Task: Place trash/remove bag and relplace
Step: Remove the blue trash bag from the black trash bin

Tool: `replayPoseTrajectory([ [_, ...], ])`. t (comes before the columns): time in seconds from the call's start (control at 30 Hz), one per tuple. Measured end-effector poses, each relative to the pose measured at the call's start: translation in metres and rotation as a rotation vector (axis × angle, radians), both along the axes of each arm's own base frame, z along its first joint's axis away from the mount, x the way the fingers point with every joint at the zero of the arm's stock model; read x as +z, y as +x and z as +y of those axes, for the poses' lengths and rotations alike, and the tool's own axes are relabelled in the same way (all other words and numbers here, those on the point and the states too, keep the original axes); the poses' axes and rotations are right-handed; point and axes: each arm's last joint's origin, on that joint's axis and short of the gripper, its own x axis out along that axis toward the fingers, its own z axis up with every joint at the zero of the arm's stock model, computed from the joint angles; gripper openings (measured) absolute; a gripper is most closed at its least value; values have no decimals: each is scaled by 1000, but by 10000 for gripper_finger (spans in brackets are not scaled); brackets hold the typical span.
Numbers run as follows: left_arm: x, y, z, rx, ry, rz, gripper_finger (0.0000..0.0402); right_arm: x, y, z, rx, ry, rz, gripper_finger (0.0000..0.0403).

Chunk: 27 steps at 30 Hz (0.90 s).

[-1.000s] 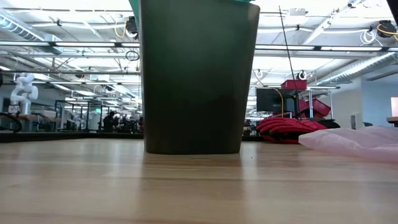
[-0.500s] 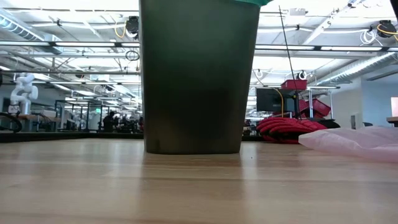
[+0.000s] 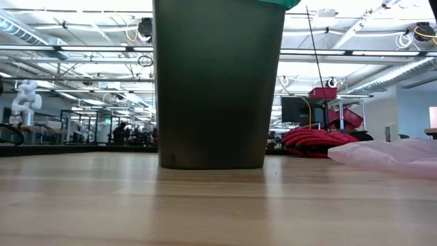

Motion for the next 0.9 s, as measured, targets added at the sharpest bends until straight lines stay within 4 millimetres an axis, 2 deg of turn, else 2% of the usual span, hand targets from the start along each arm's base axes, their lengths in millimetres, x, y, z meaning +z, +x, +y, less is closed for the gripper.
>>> replayPoseTrajectory([
  [0.4, 2, -5, 1, 5, 52, -8, 121, -1, -3, 1, 3, 4, 28, 0],
  [0.67, 4, -12, 4, 89, 139, 0, 121, -1, -5, 1, -9, 17, 31, 3],
  [0.9, 4, -12, 12, 147, 139, 10, 121, -4, -9, 6, 7, 16, 86, 62],
])
